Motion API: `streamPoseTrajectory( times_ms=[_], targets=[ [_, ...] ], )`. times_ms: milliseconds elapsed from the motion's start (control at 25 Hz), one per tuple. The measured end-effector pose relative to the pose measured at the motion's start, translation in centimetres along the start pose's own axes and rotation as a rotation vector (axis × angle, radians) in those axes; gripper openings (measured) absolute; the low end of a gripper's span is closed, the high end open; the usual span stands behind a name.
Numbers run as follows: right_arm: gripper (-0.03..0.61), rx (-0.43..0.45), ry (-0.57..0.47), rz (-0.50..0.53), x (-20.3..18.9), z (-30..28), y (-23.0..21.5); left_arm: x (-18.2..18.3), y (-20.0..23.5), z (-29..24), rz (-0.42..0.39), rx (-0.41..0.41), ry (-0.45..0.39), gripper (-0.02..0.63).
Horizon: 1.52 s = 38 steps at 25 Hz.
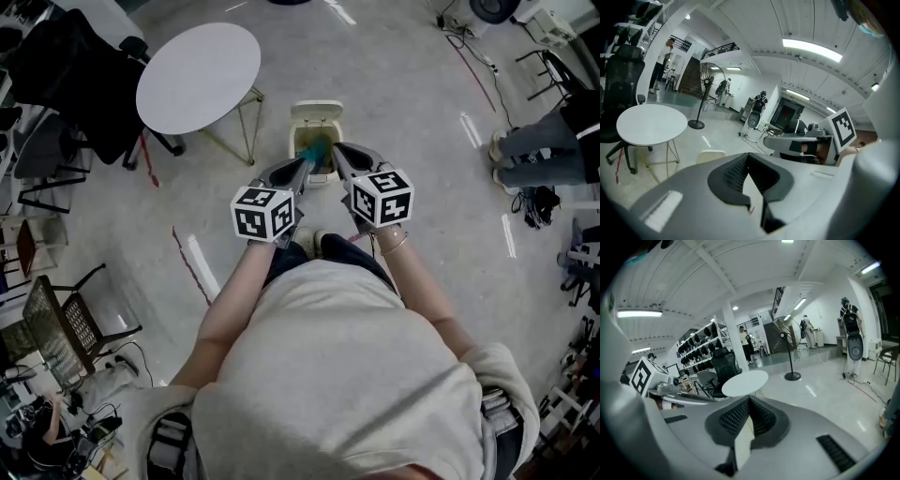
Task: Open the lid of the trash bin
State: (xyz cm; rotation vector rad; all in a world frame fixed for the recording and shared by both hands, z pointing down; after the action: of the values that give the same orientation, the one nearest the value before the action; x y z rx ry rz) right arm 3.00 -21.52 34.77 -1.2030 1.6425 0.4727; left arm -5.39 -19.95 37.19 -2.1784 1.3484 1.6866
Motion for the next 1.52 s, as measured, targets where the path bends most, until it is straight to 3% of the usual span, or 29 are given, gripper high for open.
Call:
streamPoseTrajectory(
  times_ms=[480, 1520],
  targets=[
    [0.008, 0.046, -0.058, 0.054, 1.7, 2.5, 2.5, 0.9, -0.5, 0.8, -0.032, 0.034, -0.064, 0.009],
    [0.008, 0.044, 0.002, 0.037, -0.6, 2.5, 1.1, -0.2, -0.9, -0.2, -0.026, 0.042, -0.045, 0.009]
  ],
)
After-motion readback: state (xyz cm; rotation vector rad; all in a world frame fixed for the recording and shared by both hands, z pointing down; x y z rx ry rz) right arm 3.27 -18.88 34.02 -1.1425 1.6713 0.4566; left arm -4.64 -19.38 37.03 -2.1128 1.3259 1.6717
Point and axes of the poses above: the fingertips, and each gripper's own axes: z backward along the fingers, y to its left, x out of its top, the point moved 2 cm from there along z, backward along the fingers, and after that the axes turned 2 degrees about -x, right-handed, at the moved point
